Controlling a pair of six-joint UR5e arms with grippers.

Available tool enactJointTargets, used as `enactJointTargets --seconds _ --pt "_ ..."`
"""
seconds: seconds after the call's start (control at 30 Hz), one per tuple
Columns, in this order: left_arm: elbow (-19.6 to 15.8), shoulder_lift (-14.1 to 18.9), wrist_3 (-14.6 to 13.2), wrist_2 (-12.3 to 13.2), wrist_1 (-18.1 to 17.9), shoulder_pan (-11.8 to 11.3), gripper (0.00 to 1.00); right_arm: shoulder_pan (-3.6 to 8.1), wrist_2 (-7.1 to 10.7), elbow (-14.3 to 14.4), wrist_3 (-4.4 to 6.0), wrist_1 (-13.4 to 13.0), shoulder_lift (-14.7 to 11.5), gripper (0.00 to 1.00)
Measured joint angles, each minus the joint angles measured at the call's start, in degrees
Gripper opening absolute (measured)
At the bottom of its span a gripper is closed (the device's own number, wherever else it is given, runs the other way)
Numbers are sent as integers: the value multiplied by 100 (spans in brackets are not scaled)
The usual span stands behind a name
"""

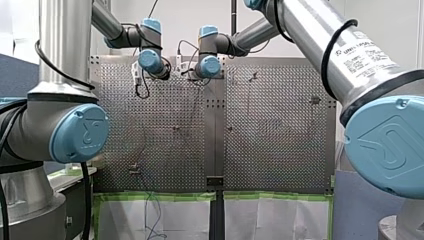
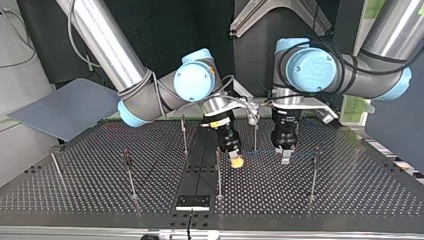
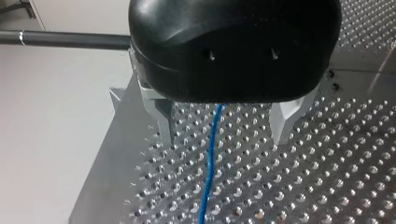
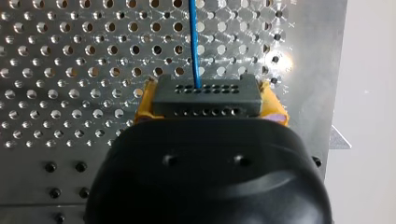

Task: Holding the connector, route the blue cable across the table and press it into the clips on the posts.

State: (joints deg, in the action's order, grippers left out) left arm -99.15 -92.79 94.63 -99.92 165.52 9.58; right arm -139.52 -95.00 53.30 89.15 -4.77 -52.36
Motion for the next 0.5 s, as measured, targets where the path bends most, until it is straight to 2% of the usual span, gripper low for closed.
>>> enactJointTargets --seconds 0.3,0.5 --pt "197 -443 53 -122 -391 20 100 5 -1 1 4 1 2 0" --pt "203 -662 92 -160 -477 -24 100 14 -2 1 10 2 3 0"
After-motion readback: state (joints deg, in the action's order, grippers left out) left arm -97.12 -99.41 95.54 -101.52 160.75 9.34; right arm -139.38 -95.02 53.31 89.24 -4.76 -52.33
